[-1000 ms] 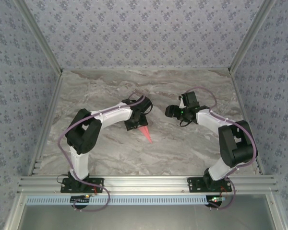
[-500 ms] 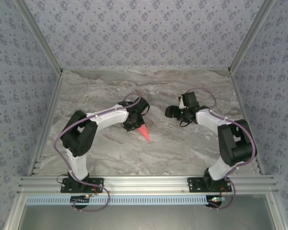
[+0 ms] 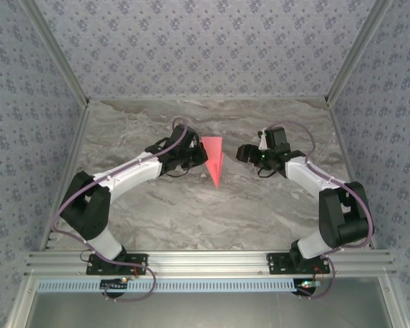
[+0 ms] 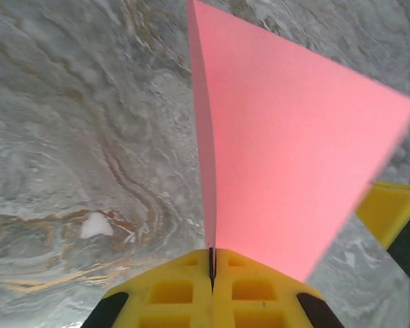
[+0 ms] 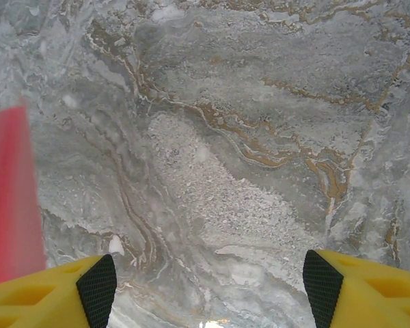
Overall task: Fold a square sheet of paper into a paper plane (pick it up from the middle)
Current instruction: Turn over the paper plane at the top-center of the table.
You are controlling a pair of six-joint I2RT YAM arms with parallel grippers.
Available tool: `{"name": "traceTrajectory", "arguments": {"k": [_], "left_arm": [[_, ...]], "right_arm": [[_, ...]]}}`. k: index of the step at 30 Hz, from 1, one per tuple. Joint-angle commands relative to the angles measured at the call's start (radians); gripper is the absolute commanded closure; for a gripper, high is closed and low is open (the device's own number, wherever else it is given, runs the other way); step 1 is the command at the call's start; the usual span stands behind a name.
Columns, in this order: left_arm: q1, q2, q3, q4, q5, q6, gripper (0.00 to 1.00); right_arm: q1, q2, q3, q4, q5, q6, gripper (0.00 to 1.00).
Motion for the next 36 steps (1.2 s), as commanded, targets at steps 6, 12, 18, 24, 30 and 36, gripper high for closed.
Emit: {"name": "traceTrajectory", "arguments": {"k": [6, 12, 18, 24, 30, 36], "left_arm": [[0.025, 0.128, -0.160, 0.409, 0.200, -0.092, 1.00], [0.025, 0.147, -0.219, 0.403, 0.139, -0.110, 1.00], [0.026, 0.138, -0.272, 0.370, 0.085, -0.128, 1.00], [0.025, 0.135, -0.280, 0.347, 0.082, -0.122, 1.00], [0.025, 0.138, -0.280, 0.333, 0.077, -0.116, 1.00], [0.025, 0.147, -0.279, 0.334, 0.079, -0.116, 1.00]], "right_arm": [[0.031, -0.015, -0.041, 0.006, -0.011, 0.035, 0.25], [0.096, 0.016, -0.039, 0.006, -0.018, 0.024, 0.32], [0.210, 0.090, 0.013, -0.020, -0.006, -0.002, 0.50], [0.315, 0.143, 0.079, -0.048, 0.025, -0.039, 0.60], [0.359, 0.168, 0.095, -0.074, 0.076, -0.053, 0.66], [0.380, 0.197, 0.113, -0.096, 0.091, -0.062, 0.64]]}}
